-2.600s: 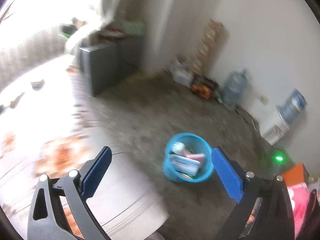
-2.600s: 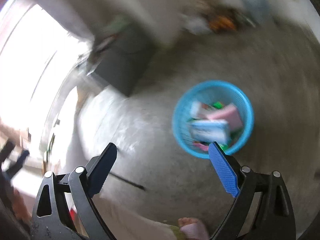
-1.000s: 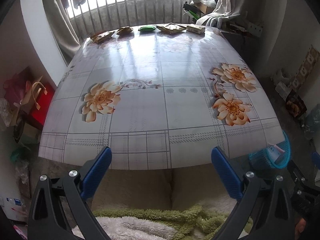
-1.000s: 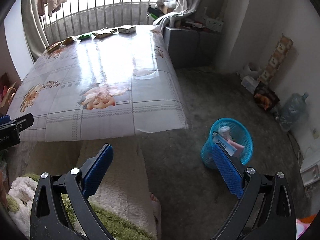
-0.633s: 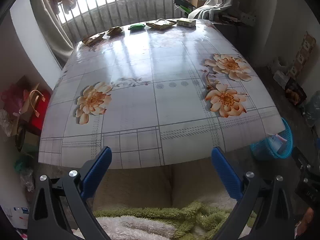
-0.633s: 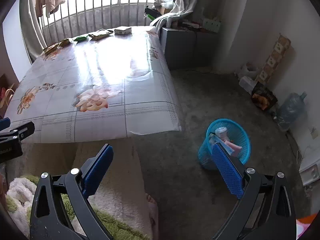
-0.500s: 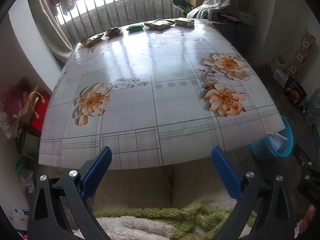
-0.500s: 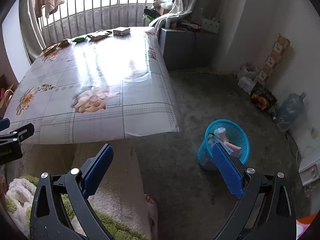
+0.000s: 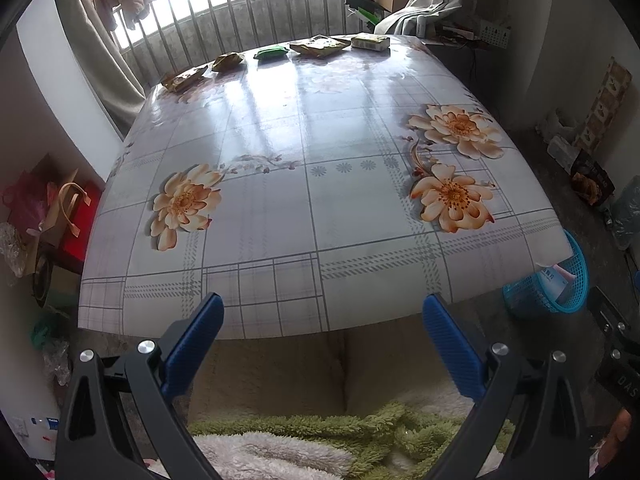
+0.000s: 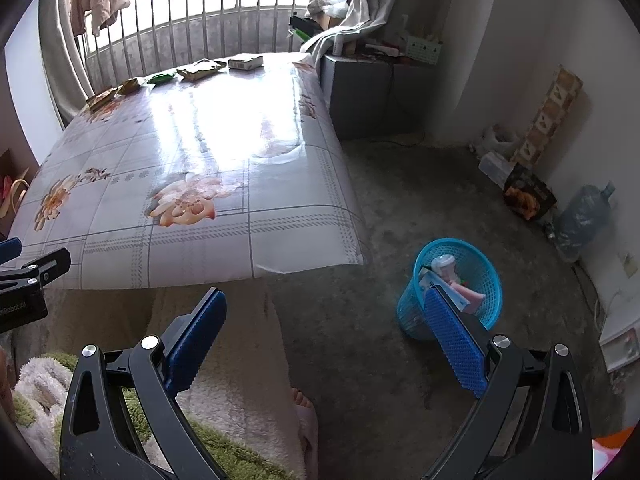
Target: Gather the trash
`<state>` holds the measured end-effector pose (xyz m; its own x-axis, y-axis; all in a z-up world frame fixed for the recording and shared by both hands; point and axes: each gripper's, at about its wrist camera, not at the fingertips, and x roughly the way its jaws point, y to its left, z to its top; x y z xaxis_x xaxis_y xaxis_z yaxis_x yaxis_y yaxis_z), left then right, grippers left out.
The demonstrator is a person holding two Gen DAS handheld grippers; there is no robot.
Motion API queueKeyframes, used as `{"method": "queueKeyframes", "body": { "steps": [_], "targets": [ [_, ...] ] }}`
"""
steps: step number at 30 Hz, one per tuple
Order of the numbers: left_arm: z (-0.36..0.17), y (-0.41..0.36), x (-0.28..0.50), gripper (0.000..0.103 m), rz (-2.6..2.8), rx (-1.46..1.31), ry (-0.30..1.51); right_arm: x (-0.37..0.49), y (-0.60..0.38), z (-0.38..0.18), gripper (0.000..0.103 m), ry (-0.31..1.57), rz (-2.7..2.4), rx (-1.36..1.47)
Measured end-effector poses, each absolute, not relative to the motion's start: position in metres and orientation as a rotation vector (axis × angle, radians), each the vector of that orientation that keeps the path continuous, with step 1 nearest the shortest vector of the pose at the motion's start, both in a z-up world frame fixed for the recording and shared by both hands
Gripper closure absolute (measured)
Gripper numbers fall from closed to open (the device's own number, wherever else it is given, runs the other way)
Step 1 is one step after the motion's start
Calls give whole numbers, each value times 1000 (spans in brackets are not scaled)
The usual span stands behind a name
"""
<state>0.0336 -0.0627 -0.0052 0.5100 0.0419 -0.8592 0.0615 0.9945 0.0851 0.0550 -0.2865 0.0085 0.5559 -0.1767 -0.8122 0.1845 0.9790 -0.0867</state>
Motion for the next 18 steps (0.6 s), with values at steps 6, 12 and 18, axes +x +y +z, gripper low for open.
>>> {"method": "queueKeyframes", "body": {
  "steps": [6, 12, 18],
  "targets": [
    [-4, -62, 33, 6, -7, 110, 1037, 56, -285, 9, 8, 954, -207, 7],
    [-4, -59, 33, 5, 1, 106, 1040, 56, -284, 10, 8, 951, -206, 7],
    [-4, -59, 33, 6, 1, 105, 1042, 56, -284, 11, 8, 953, -204, 7]
  ]
}}
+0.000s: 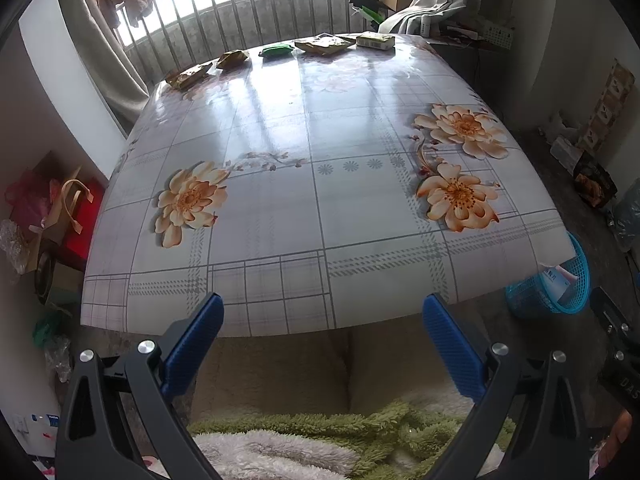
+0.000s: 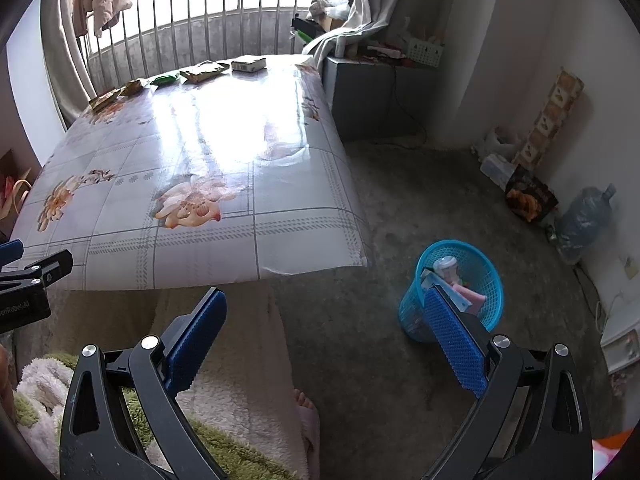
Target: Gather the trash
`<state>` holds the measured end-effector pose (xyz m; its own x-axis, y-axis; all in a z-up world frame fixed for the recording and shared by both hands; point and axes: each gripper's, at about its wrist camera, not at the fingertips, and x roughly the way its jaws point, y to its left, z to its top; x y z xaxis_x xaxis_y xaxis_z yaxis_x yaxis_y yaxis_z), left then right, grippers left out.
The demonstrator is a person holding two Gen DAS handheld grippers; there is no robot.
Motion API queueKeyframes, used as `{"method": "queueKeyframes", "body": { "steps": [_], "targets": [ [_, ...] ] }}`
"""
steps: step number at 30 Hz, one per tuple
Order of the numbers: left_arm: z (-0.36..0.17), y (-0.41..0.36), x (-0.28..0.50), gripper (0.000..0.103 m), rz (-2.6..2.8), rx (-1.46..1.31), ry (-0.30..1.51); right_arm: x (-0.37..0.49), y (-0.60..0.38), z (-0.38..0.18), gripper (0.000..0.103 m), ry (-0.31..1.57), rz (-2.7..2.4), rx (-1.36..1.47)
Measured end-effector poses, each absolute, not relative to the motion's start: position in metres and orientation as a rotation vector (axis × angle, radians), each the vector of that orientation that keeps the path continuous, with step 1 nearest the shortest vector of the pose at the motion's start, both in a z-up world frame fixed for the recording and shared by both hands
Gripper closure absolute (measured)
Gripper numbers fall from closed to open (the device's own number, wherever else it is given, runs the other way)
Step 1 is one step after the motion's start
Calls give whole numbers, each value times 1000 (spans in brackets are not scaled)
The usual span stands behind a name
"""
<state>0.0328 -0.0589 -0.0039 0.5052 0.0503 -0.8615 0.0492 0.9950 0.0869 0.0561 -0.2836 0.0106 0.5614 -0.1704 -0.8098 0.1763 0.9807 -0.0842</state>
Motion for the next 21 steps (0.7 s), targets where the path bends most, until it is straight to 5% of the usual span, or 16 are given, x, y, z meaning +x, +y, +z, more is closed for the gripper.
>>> {"method": "queueKeyframes", "body": {
  "steps": [21],
  "targets": [
    [-6, -58, 34, 6, 7, 109, 1054, 57, -279, 10, 8, 954, -192, 17]
  ]
}}
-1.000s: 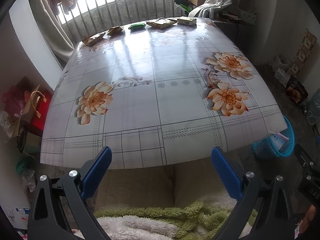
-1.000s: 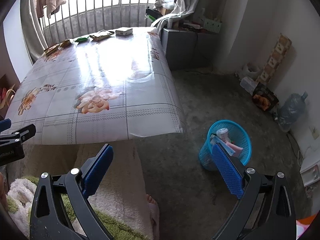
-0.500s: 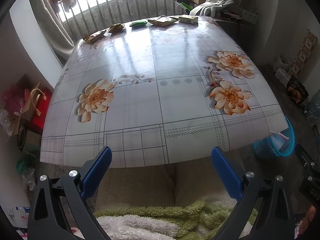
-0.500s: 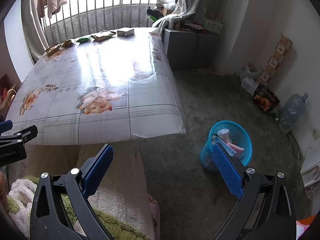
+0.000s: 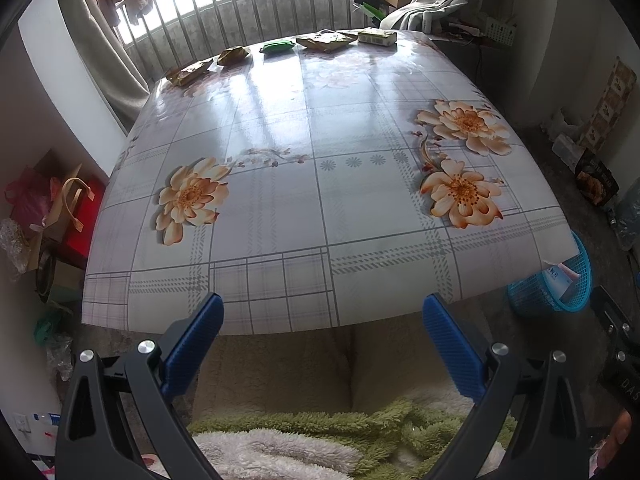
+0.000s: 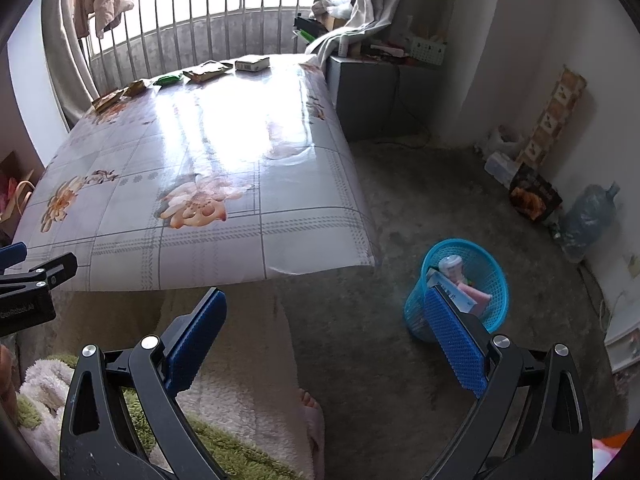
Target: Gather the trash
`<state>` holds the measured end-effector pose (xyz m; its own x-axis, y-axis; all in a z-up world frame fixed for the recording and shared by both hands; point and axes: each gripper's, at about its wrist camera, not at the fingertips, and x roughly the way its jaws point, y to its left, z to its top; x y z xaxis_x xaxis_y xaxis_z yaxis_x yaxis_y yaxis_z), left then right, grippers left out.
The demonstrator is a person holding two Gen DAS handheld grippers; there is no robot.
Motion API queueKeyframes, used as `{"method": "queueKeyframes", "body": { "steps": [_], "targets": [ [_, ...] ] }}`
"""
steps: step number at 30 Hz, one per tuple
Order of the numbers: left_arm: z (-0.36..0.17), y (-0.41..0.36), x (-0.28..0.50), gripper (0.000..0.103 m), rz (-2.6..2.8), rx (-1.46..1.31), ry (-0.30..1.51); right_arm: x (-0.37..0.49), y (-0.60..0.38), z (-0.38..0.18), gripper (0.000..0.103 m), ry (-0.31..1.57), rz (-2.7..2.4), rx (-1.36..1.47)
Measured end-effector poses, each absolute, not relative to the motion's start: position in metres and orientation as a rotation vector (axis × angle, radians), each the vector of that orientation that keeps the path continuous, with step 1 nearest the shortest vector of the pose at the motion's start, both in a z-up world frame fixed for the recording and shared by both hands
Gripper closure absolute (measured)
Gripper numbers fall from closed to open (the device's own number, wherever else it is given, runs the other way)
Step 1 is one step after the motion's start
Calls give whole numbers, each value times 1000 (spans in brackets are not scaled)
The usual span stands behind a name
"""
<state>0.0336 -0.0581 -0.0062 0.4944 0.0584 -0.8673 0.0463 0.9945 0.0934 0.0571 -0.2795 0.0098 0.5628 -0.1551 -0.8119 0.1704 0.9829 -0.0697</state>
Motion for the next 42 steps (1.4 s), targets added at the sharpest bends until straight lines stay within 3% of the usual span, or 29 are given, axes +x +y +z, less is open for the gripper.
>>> {"method": "queueKeyframes", "body": {
  "steps": [42],
  "targets": [
    [-7, -57, 32, 6, 8, 111, 1055, 56, -278, 7, 8, 955, -197, 26]
  ]
}}
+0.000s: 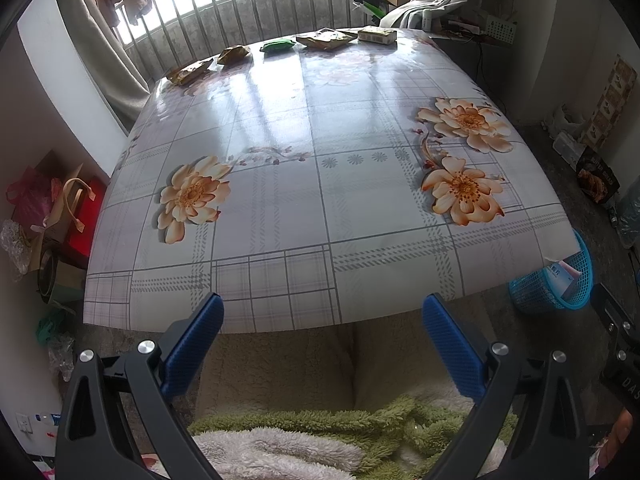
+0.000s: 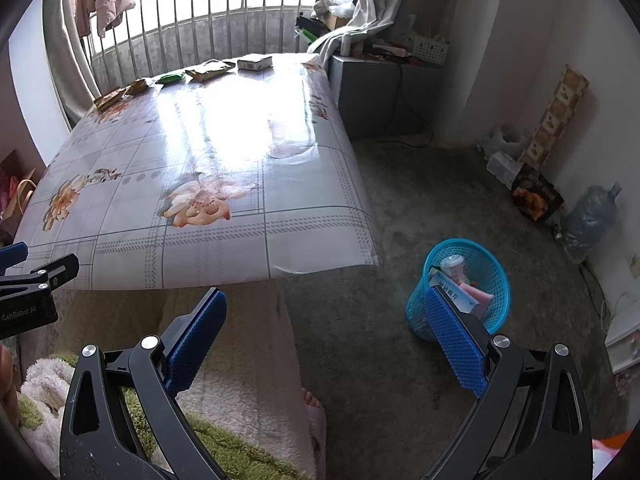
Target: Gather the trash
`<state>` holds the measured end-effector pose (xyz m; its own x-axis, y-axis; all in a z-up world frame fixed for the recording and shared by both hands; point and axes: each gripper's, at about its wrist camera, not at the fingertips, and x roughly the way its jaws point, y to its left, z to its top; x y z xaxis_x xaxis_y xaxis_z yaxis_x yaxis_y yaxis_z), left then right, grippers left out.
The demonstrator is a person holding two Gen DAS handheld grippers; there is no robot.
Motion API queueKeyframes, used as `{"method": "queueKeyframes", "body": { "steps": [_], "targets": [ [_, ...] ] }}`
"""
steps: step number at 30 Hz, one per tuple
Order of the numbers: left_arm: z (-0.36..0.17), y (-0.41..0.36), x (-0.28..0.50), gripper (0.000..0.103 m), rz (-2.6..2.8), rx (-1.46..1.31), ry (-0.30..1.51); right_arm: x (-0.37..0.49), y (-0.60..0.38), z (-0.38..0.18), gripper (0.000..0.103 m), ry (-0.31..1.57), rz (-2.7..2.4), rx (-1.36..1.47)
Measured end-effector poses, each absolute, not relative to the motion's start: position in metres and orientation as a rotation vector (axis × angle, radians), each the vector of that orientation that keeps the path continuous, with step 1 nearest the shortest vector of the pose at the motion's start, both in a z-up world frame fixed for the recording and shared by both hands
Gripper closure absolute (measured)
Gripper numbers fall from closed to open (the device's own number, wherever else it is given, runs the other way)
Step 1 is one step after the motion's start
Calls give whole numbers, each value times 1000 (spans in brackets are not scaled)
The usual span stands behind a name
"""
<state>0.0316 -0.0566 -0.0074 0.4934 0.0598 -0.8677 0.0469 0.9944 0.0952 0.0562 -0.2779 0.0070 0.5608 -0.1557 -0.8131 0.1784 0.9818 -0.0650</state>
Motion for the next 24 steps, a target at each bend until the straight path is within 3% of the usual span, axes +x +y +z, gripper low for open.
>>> {"method": "queueKeyframes", "body": {
  "steps": [24],
  "targets": [
    [-4, -58, 36, 6, 4, 111, 1060, 60, -275, 8, 8, 956, -187, 17]
  ]
}}
